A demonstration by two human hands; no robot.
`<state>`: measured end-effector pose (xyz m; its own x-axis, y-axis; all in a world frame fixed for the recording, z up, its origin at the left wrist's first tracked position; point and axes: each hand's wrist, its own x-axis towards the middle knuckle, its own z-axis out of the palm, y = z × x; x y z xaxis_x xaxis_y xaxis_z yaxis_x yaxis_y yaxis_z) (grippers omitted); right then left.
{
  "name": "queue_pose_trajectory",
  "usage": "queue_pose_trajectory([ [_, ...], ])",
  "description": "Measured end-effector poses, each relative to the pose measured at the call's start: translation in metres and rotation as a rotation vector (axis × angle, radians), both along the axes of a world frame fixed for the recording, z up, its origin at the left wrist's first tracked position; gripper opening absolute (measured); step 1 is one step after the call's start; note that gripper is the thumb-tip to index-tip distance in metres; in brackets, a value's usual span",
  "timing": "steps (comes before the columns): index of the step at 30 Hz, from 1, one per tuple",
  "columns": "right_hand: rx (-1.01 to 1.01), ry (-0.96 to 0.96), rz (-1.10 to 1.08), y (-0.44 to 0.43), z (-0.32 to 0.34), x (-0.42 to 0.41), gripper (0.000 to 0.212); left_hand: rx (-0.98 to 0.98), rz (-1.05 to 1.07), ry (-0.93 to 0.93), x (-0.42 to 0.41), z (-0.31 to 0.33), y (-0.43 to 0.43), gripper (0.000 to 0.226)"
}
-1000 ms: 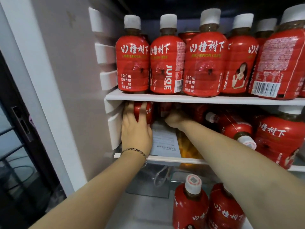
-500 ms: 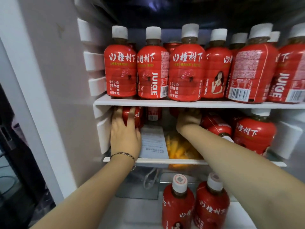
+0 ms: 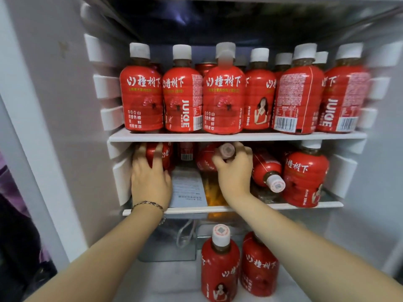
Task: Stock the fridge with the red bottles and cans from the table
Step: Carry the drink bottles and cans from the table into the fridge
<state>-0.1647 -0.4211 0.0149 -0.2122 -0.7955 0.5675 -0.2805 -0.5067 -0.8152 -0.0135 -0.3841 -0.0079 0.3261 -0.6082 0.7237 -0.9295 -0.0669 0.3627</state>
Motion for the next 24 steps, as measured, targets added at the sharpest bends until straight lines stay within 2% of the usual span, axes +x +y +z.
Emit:
queue_pose_trajectory([
  [3,-0.239,-0.098,-0.211,0.011,0.001,0.006,0.026,-0.005,-0.001,-0.007,0.000,0.000,0.000,0.066],
  [5,-0.300,-0.134,-0.265,0.013,-0.002,0.010,0.033,0.003,0.003,-0.016,0.000,-0.001,-0.001,0.065],
  [8,-0.121,-0.252,-0.059,0.016,-0.002,0.015,0.035,0.004,0.000,-0.021,0.000,-0.001,0.000,0.065],
  [9,-0.040,-0.252,0.003,0.015,-0.001,0.017,0.043,0.008,-0.001,-0.021,0.000,-0.001,0.000,0.065],
  [12,0.087,0.006,0.064,0.007,-0.003,0.018,0.084,0.001,-0.007,-0.025,0.000,-0.001,-0.001,0.065],
  [13,0.134,0.113,0.086,0.004,-0.004,0.018,0.090,-0.006,-0.009,-0.027,0.000,-0.001,-0.002,0.065],
  [16,0.244,0.265,0.112,-0.003,-0.008,0.017,0.089,-0.016,-0.017,-0.023,0.001,-0.002,-0.002,0.065],
  [24,0.249,0.313,0.070,-0.014,-0.005,0.019,0.092,-0.008,-0.014,-0.006,0.000,-0.002,-0.002,0.065],
])
